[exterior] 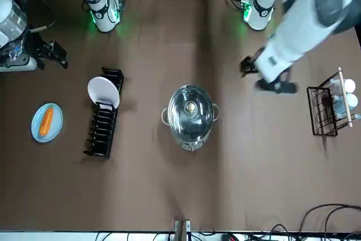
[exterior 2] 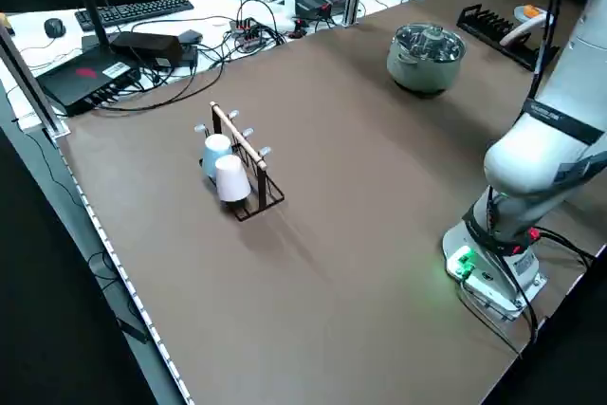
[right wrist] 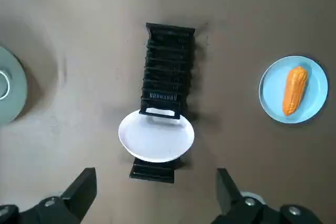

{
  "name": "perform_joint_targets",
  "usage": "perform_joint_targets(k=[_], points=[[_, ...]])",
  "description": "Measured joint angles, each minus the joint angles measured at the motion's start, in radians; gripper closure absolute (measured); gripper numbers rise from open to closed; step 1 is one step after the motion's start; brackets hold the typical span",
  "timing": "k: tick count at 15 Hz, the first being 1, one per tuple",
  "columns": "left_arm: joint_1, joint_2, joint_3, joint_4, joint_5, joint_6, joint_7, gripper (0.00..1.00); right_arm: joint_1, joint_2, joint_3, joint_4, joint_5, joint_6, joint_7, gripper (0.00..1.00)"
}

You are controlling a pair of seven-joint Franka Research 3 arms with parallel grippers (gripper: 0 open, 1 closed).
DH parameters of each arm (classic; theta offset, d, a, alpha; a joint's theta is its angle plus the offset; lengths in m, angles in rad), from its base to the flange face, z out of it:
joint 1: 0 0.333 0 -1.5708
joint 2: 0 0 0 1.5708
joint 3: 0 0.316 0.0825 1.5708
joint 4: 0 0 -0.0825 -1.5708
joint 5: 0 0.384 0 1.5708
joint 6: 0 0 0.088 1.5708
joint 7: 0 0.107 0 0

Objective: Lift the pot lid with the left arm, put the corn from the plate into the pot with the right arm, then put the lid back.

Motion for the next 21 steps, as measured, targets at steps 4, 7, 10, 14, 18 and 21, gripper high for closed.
perform_joint_targets(k=[4,7,10,14,18,21], points=[[-0.169,0.136,-0.001,-0.003,-0.006,0.198,-0.233,0.00,0.001,-0.001,-0.001,-0.004,0.000,0.047,-0.001,0.00],[-0.264,0.263,0.004,-0.004,0.019,0.424,-0.364,0.00,-0.004,-0.001,-0.010,-0.004,0.001,0.066,-0.002,0.00],[-0.314,0.339,0.010,-0.002,0.114,0.545,-0.476,0.00,-0.003,-0.001,-0.006,-0.004,0.001,0.067,-0.006,0.00],[-0.365,0.393,0.023,0.009,0.140,0.602,-0.529,0.00,-0.001,-0.001,-0.002,-0.003,0.001,0.068,-0.007,0.00],[-0.384,0.404,0.025,0.010,0.141,0.600,-0.535,0.01,0.004,-0.001,0.003,-0.003,0.000,0.045,-0.009,0.00],[-0.385,0.408,0.025,0.010,0.141,0.584,-0.554,0.01,0.004,-0.001,0.003,-0.004,0.000,0.022,-0.014,0.00]])
